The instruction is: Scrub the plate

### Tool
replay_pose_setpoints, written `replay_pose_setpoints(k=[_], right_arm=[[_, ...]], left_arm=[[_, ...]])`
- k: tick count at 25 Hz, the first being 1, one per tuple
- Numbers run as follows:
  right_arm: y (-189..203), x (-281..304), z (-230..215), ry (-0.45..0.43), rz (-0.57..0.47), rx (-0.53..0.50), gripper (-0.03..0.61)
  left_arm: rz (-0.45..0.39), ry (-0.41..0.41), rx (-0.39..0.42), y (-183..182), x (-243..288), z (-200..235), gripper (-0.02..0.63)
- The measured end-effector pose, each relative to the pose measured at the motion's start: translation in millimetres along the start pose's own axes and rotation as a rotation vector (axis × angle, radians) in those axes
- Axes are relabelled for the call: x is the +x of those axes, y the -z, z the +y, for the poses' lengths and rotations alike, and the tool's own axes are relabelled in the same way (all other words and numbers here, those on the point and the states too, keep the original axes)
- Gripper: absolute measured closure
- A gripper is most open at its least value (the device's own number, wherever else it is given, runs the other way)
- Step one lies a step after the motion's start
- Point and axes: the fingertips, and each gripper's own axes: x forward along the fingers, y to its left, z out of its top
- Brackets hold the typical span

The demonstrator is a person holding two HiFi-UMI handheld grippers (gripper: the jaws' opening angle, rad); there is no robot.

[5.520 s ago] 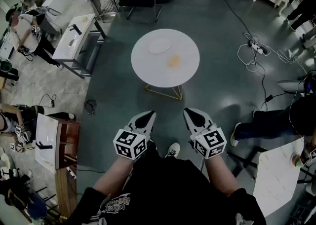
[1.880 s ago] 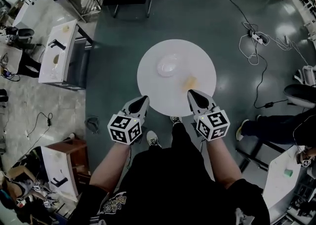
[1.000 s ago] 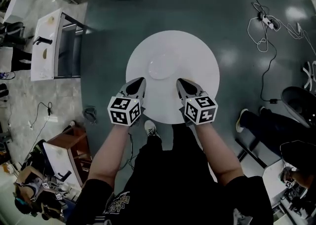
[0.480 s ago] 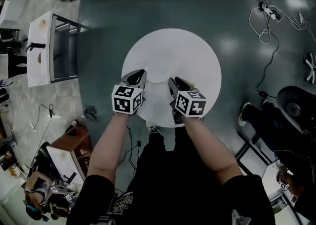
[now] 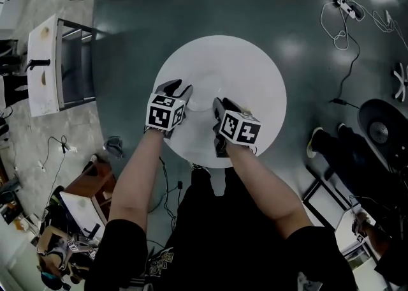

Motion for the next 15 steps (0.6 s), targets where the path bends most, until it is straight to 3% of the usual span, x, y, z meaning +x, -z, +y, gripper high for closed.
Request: replay_pose_setpoints(k=[7, 15], right_arm=[[-1, 12, -9, 0.041, 0.014, 0.049, 0.468], [-3, 23, -13, 0.044, 0.035, 0.081, 0.468]], left_arm=[[0.046, 0.063, 0.027, -3, 18, 1, 0.468], [0.086, 0.153, 0.004, 2, 27, -8, 0.47]])
